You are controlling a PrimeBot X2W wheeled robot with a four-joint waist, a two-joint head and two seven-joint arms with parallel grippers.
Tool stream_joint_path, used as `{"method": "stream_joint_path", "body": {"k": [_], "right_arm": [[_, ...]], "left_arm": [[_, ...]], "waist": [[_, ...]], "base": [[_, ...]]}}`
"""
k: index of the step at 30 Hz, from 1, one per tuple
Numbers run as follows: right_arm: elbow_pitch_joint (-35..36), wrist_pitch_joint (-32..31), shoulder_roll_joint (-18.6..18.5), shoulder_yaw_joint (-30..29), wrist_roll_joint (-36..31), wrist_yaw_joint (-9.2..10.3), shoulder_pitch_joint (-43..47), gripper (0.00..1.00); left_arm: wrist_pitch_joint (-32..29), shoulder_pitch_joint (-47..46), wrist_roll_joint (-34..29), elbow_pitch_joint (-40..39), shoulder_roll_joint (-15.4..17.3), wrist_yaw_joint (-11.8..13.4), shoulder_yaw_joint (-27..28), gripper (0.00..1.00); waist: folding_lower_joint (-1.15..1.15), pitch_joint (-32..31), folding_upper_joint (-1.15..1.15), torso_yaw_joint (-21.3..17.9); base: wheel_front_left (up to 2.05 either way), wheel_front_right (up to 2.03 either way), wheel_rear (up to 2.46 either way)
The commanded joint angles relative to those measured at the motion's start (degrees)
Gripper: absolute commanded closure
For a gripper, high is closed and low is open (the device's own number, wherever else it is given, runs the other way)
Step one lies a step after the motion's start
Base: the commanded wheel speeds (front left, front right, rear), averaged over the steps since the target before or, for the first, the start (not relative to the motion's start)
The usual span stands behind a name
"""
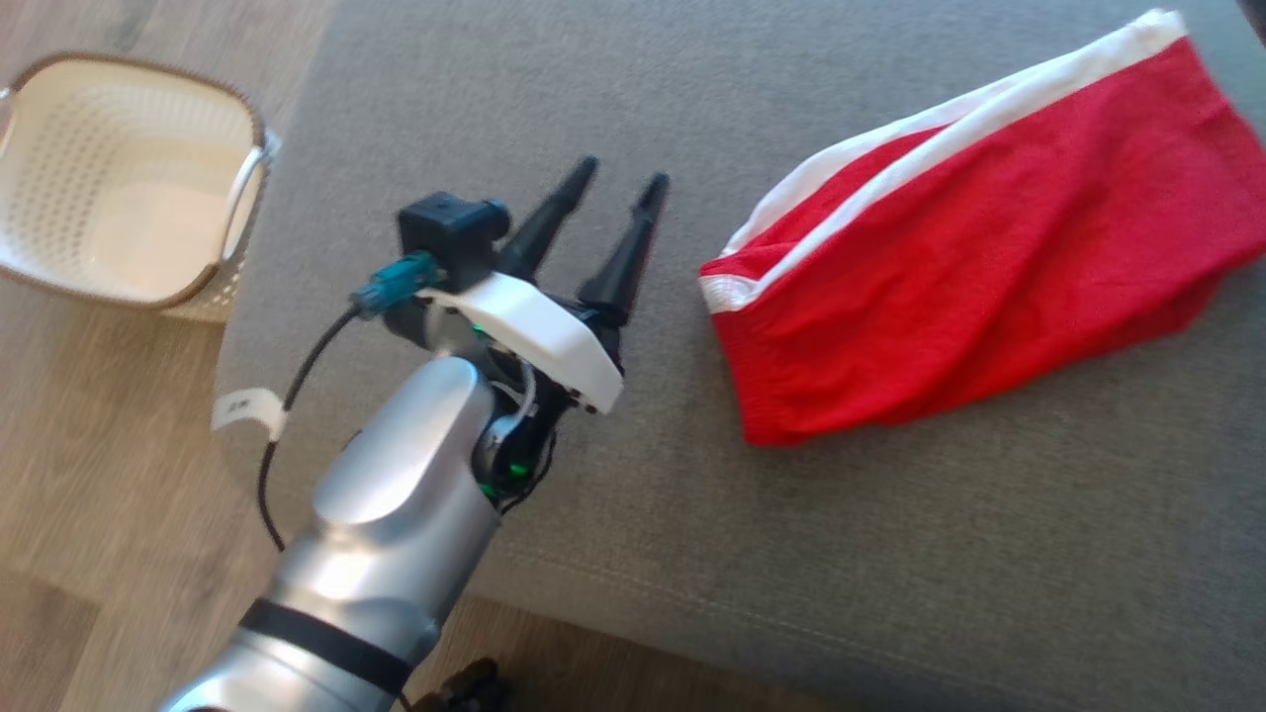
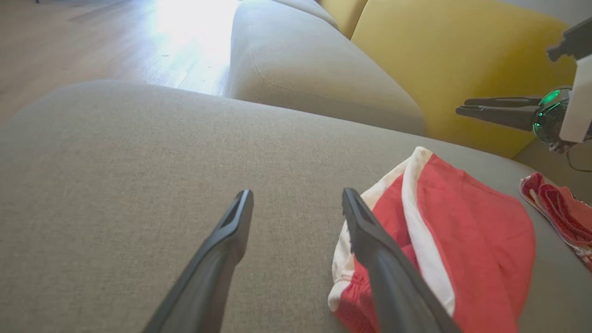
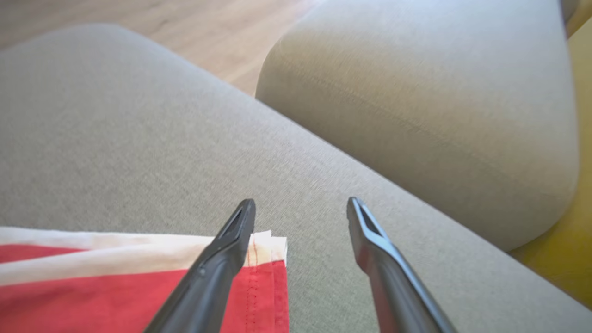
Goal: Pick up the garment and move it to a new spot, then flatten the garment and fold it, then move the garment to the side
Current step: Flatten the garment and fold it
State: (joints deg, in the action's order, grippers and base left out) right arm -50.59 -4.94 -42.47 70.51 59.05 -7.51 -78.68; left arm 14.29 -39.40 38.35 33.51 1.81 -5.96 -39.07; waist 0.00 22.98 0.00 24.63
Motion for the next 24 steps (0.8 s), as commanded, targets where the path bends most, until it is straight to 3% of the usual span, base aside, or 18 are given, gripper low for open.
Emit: {"method": "stream_joint_path", "body": {"k": [1, 9, 13, 19, 24], "right_arm": [[-0.4, 4.2, 1.5, -1.4, -0.6, 0.02, 0.4, 0.00], [-0.8, 17.5, 6.1, -4.4, -0.7, 0.02, 4.2, 0.00], [-0.1, 19.8, 7.5, -8.0, -3.7, 0.02, 6.4, 0.00], [9.7, 19.9, 7.8, -26.1, -13.2, 0.02, 16.3, 0.00], [17.3, 19.9, 11.9, -42.9, -23.7, 0.02, 31.2, 0.00]], "left_arm": [[0.7, 0.5, -1.7, -2.8, 1.1, 0.8, 4.4, 0.00], [0.7, 6.0, -6.7, -8.6, 2.8, 3.1, 14.4, 0.00], [0.7, 10.2, -9.1, -12.8, 2.7, 5.0, 19.6, 0.00], [0.7, 15.6, -12.1, -16.9, 1.8, 6.3, 23.5, 0.00], [0.7, 20.3, -12.6, -19.0, 1.2, 7.3, 26.8, 0.00]], "waist": [[0.00, -2.1, 0.00, -2.2], [0.00, -7.1, 0.00, -7.6], [0.00, -9.6, 0.00, -10.4], [0.00, -12.0, 0.00, -13.0], [0.00, -14.3, 0.00, -14.6]], "base": [[0.00, 0.00, 0.00], [0.00, 0.00, 0.00], [0.00, 0.00, 0.00], [0.00, 0.00, 0.00], [0.00, 0.00, 0.00]]}}
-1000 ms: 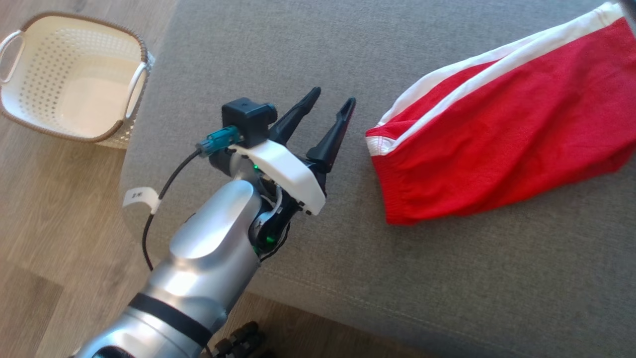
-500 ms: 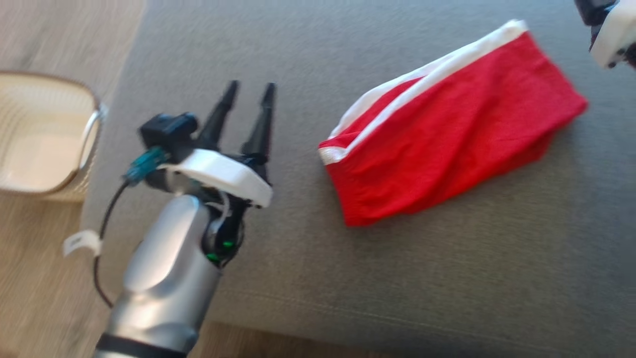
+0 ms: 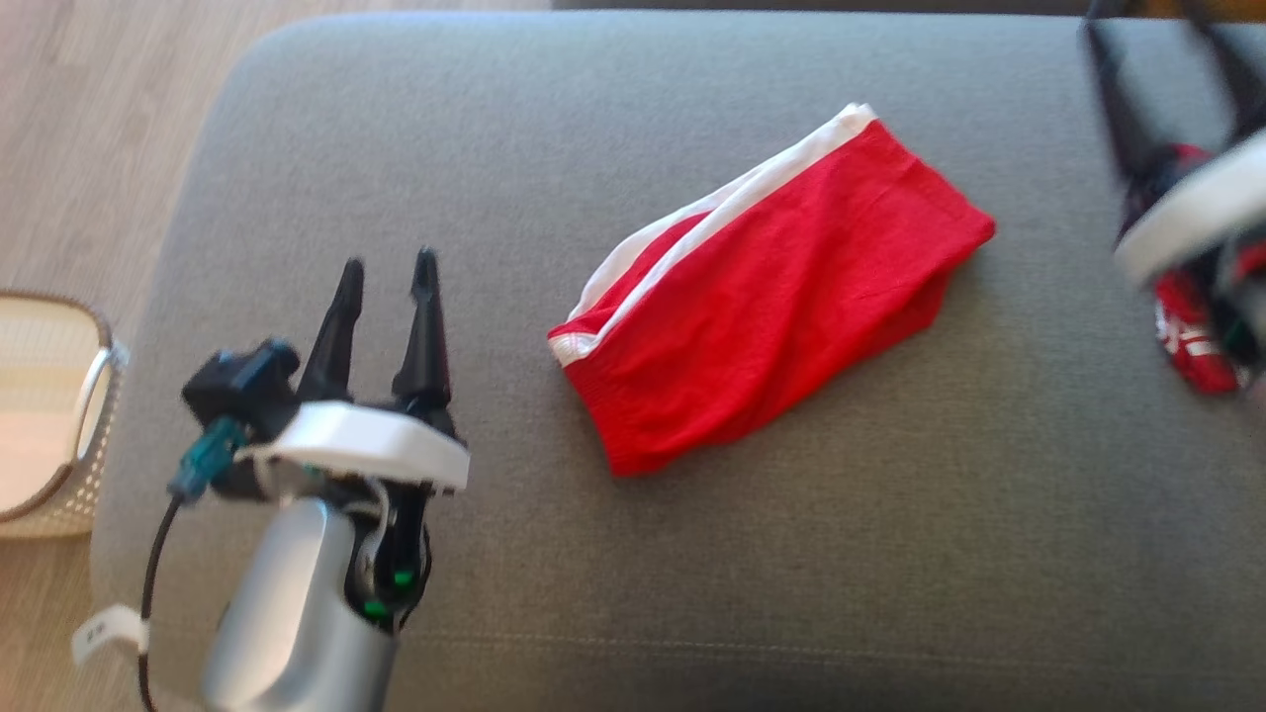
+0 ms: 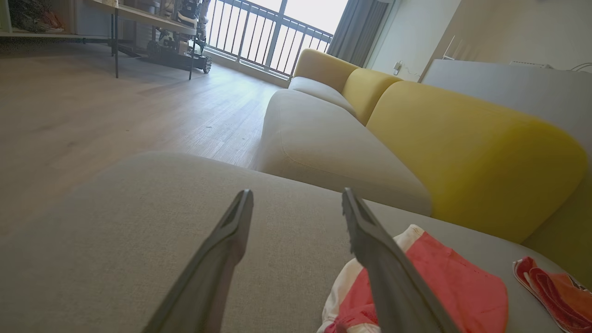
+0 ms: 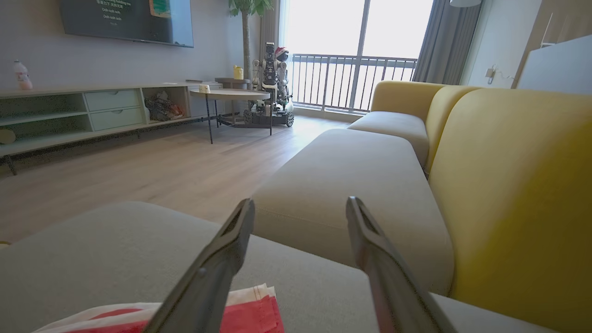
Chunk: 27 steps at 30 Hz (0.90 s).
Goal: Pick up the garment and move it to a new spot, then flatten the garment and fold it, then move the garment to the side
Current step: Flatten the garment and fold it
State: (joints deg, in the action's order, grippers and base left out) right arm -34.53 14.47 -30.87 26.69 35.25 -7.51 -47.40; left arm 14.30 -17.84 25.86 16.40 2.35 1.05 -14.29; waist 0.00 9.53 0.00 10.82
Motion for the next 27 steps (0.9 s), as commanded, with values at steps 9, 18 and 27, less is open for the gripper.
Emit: {"method": "stream_joint_path", "body": {"k": [9, 18, 27], "right_arm": [[13.4, 0.5, 10.4, -17.5, -13.6, 0.02, 23.3, 0.00], [14.0, -1.4, 17.8, -24.8, -11.2, 0.02, 30.4, 0.00], [7.4, -12.5, 18.3, -28.1, 5.8, 0.02, 24.4, 0.00]], "left_arm": [[0.7, 6.1, 0.3, -3.9, 0.5, 1.3, 1.5, 0.00], [0.7, 8.9, 3.0, -5.4, 0.5, 3.3, -1.0, 0.00], [0.7, 7.4, 3.6, -4.8, 0.5, 4.1, -3.8, 0.00]], "waist": [[0.00, -2.8, 0.00, -2.0], [0.00, -1.9, 0.00, 0.0], [0.00, 1.4, 0.00, 4.6]], "base": [[0.00, 0.00, 0.00], [0.00, 0.00, 0.00], [0.00, 0.00, 0.00]]}}
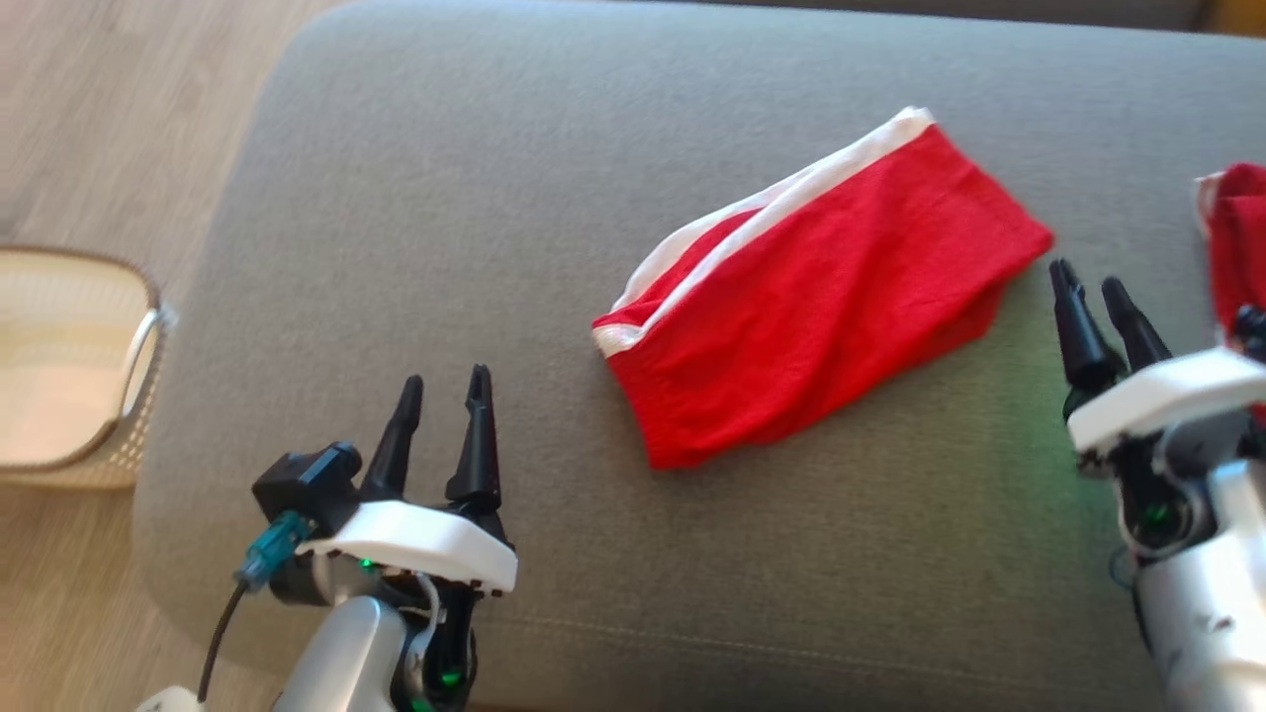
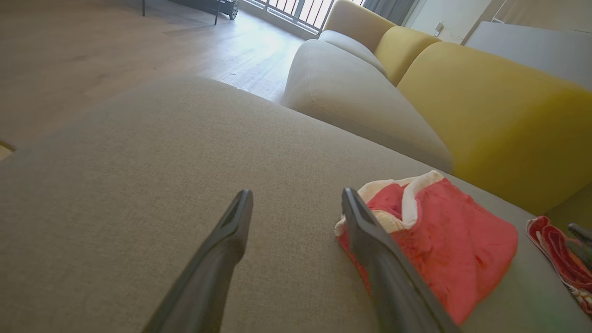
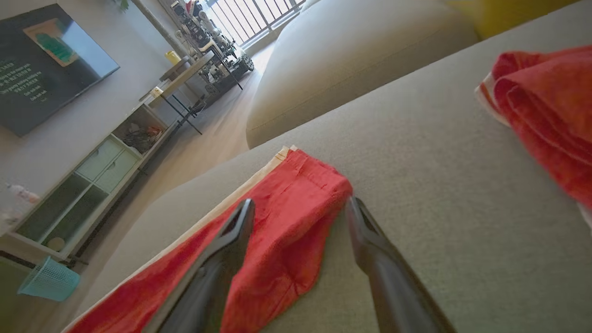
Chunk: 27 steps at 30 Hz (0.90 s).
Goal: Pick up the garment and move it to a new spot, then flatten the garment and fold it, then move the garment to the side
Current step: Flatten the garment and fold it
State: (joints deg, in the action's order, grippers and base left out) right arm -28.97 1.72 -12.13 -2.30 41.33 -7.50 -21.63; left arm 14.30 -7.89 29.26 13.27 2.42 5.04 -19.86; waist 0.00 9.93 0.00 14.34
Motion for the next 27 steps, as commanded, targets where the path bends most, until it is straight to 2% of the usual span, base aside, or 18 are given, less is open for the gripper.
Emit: {"method": "stream_joint_path", "body": {"k": [1, 4, 8, 16, 27], "right_arm": [[1.2, -1.2, -0.8, 0.7, 1.6, 0.01, -2.2, 0.00], [-1.0, -6.0, -1.8, 0.0, 7.0, 0.01, -4.3, 0.00], [-4.5, -9.1, -3.7, -1.2, 9.9, 0.01, -6.6, 0.00], [-12.9, -14.3, -5.2, -0.8, 8.1, 0.01, -10.2, 0.00], [-17.7, -20.2, -3.4, 1.1, 9.0, 0.01, -14.9, 0.00]], "left_arm": [[0.7, -2.6, 0.5, -1.5, 0.5, -0.1, 1.2, 0.00], [0.7, -2.9, 1.2, -1.1, 0.5, 0.3, 0.2, 0.00], [0.7, -3.7, 2.0, -1.4, 0.5, 1.0, -0.5, 0.00], [0.7, -4.1, 3.0, -2.1, 0.5, 1.5, -0.9, 0.00], [0.7, -4.9, 6.4, -3.3, 0.5, 2.0, -1.7, 0.00]], "waist": [[0.00, 1.5, 0.00, 1.6], [0.00, 3.0, 0.00, 3.1], [0.00, 4.5, 0.00, 4.9], [0.00, 5.5, 0.00, 6.8], [0.00, 6.7, 0.00, 8.4]], "base": [[0.00, 0.00, 0.00], [0.00, 0.00, 0.00], [0.00, 0.00, 0.00], [0.00, 0.00, 0.00], [0.00, 0.00, 0.00]]}}
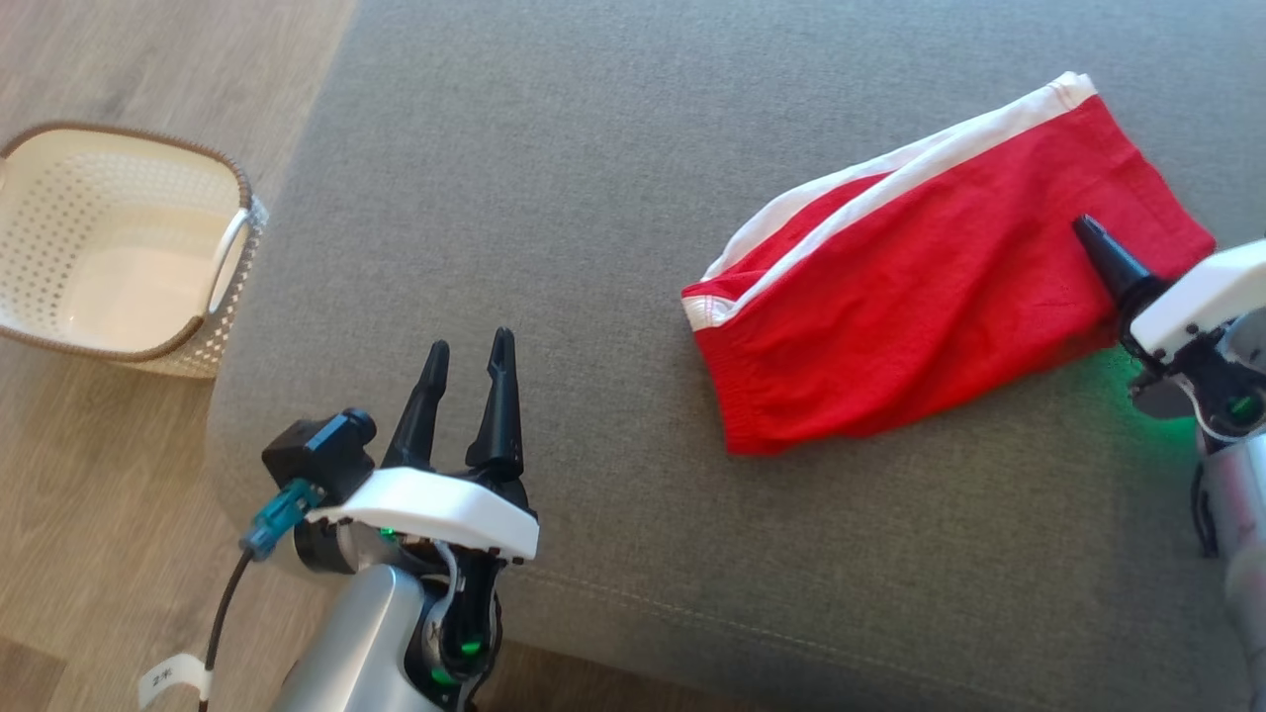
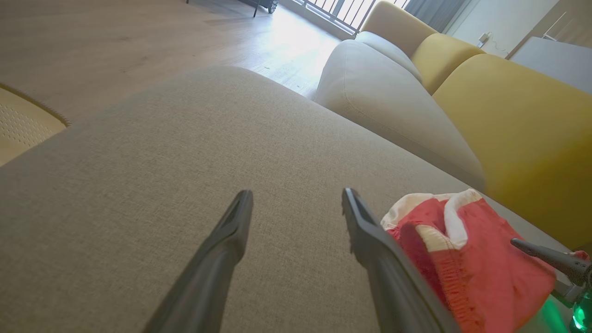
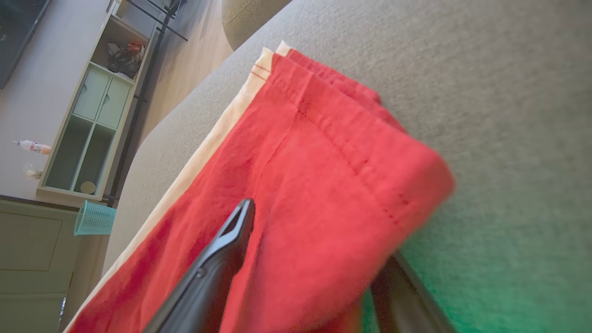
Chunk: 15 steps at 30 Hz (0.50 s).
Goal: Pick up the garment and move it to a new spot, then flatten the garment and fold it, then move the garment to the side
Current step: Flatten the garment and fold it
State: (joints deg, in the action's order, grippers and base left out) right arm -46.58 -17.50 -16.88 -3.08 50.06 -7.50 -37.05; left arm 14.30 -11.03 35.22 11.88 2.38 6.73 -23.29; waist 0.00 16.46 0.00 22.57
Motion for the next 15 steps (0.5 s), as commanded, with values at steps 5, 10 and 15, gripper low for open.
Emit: {"method": "stream_joint_path", "body": {"k": [5, 10, 15], "right_arm": [[-2.7, -1.9, 1.1, 2.7, -0.7, 0.01, -2.0, 0.00], [-5.5, -2.0, 0.8, 3.2, -1.9, 0.01, -5.1, 0.00], [-7.6, -0.5, 0.2, 3.9, -3.3, 0.01, -6.6, 0.86]], "left_arm": [[0.7, -2.4, 0.9, -1.8, 0.5, 0.6, 1.6, 0.00], [0.7, -2.8, 1.5, -1.9, 0.5, 0.6, 1.9, 0.00], [0.7, -2.8, 1.7, -1.8, 0.5, 0.7, 1.8, 0.00]], "waist": [[0.00, 1.0, 0.00, 1.3], [0.00, 1.9, 0.00, 2.5], [0.00, 2.2, 0.00, 3.0]], "base": [[0.00, 0.00, 0.00], [0.00, 0.00, 0.00], [0.00, 0.00, 0.00]]}}
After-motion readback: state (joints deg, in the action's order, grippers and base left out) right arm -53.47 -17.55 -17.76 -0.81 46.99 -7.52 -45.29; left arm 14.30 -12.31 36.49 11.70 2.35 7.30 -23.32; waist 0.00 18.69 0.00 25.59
